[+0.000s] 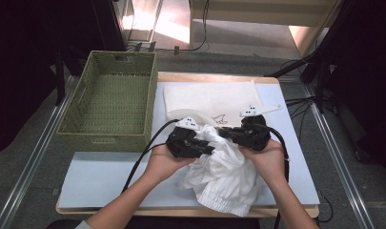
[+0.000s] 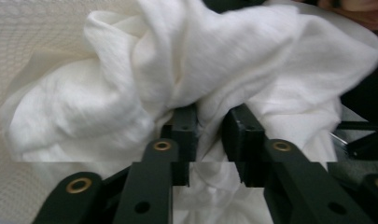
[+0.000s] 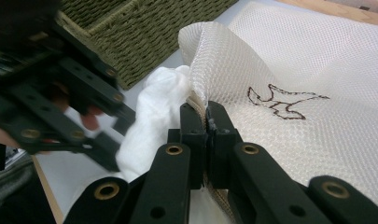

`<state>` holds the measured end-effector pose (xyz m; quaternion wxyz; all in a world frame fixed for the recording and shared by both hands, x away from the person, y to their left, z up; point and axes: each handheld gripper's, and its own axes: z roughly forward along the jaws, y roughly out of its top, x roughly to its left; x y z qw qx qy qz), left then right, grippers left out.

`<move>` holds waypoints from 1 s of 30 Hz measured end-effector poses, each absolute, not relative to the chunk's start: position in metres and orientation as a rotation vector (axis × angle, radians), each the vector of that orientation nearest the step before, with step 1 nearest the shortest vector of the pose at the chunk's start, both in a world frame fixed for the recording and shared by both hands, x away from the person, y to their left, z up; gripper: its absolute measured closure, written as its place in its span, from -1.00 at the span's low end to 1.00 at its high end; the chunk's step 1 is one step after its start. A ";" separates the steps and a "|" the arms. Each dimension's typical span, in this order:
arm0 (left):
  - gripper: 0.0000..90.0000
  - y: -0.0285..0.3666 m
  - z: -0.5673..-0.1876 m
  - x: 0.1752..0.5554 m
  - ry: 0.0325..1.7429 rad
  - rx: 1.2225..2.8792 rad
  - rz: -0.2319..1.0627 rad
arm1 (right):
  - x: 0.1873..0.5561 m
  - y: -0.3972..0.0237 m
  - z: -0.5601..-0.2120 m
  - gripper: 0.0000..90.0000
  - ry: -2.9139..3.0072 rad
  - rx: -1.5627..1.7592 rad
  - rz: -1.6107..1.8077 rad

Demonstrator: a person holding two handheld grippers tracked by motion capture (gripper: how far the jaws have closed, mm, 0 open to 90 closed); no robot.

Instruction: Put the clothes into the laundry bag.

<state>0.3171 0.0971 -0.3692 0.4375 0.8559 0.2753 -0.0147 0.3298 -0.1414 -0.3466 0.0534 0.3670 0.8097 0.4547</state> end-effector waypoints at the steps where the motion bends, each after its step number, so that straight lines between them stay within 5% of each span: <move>1: 0.51 0.101 -0.366 0.315 0.683 2.127 -0.041 | 0.330 -0.141 -0.347 0.97 2.462 1.115 1.380; 7: 0.22 0.122 -0.359 0.298 0.659 2.143 -0.033 | 0.330 -0.142 -0.346 0.97 2.463 1.114 1.378; 12: 0.16 0.147 -0.364 0.291 0.699 2.117 -0.040 | 0.330 -0.142 -0.346 0.97 2.464 1.114 1.378; 18: 0.98 0.153 -0.384 0.292 0.763 2.127 -0.021 | 0.330 -0.141 -0.346 0.97 2.463 1.112 1.377; 30: 1.00 0.108 -0.398 0.307 0.778 2.050 0.047 | 0.329 -0.141 -0.346 0.97 2.463 1.108 1.370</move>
